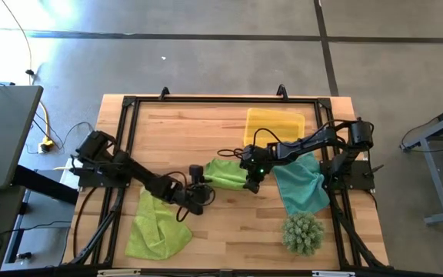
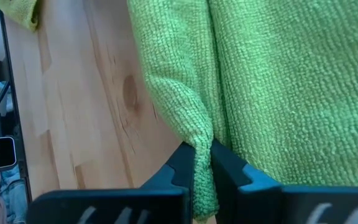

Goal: Roll microfiber towels into tight, uniform cylinder then place into a basket
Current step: Roll the top green microfiber towel

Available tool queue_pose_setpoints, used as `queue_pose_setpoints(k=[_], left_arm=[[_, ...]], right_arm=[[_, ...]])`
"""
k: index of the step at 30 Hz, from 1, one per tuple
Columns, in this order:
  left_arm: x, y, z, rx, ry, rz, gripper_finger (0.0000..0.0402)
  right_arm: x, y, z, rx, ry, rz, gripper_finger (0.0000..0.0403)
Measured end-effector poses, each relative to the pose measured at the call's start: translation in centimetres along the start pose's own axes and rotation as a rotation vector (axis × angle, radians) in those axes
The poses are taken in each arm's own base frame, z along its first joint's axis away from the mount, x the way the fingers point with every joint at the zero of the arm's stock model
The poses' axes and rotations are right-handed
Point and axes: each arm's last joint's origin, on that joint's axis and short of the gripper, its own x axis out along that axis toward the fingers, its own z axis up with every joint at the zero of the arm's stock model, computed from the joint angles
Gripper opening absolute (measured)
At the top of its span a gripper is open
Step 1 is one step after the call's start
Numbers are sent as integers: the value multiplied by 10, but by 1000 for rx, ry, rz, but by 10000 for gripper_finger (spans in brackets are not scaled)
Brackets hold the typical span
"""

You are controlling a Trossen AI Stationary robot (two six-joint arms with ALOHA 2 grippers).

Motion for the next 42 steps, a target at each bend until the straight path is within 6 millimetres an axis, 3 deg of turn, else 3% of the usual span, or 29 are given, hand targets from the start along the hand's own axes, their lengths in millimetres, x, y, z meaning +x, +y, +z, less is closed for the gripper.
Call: queue_pose_setpoints(k=[13, 21, 26, 34, 42], left_arm=[[19, 22, -6, -28, 58, -53, 173], [34, 32, -15, -220, 122, -169, 172], [37, 34, -17, -430, 166, -249, 165], [35, 30, -11, -765, 228, -474, 103], [34, 28, -11, -924, 281, -535, 59]], right_arm=[[0, 0, 0, 0, 1, 0, 13], [0, 0, 0, -42, 5, 4, 16], [-1, 1, 0, -181, 0, 6, 50], [-23, 14, 4, -474, -58, 24, 126], [-37, 59, -13, -984, -113, -11, 130]])
